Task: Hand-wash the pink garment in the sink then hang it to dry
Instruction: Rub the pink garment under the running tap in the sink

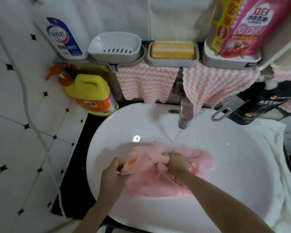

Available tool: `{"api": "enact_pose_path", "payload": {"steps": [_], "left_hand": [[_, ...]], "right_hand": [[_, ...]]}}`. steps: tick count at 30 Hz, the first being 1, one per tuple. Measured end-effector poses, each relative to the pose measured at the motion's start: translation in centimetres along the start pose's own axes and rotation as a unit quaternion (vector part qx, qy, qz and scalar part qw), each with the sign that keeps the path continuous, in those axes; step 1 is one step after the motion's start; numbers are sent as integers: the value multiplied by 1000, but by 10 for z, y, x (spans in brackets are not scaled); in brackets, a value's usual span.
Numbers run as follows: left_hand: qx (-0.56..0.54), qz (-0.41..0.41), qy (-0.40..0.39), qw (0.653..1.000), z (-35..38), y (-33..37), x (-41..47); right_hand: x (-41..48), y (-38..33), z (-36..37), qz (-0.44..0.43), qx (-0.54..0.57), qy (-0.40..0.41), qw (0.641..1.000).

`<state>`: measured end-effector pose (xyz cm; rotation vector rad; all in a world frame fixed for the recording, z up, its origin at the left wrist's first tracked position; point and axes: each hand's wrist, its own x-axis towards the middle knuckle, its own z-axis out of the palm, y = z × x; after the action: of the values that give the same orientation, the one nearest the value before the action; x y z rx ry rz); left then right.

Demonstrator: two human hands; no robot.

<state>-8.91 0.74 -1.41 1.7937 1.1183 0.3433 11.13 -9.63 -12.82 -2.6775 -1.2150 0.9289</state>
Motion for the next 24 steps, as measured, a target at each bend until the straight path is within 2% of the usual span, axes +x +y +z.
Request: {"api": "enact_pose_path", "payload": {"steps": [3, 4, 5, 7, 9, 11, 13, 17, 18, 24], "left_hand": [[-31, 4, -5, 1000, 2, 4, -2], [-36, 4, 0, 999, 2, 4, -2], [-40, 4, 10, 999, 1, 3, -2], [-39, 3, 25, 999, -5, 0, -1], [-24, 1, 18, 1000, -8, -5, -2], [1, 2, -3, 1000, -6, -10, -5], [16, 0, -22, 1000, -1, -12, -9], [30, -2, -36, 999, 9, -12, -17], [25, 0, -38, 999, 10, -11, -19], [-1, 8, -47, 999, 7, -4, -21]], "right_hand": [[11, 4, -32, 86, 179, -38, 979], [7, 11, -39, 108, 214, -28, 971], [1, 22, -44, 114, 203, -13, 972], [-19, 46, -45, 89, 42, 24, 995], [-38, 65, -34, 47, -35, -5, 998], [-46, 73, -5, 39, -37, -52, 997], [-54, 69, 19, 31, -57, -60, 996], [-38, 66, 39, -14, -15, 78, 997], [-31, 63, 37, -8, 3, 84, 996], [-1, 26, -28, 110, 15, -58, 992]]}}
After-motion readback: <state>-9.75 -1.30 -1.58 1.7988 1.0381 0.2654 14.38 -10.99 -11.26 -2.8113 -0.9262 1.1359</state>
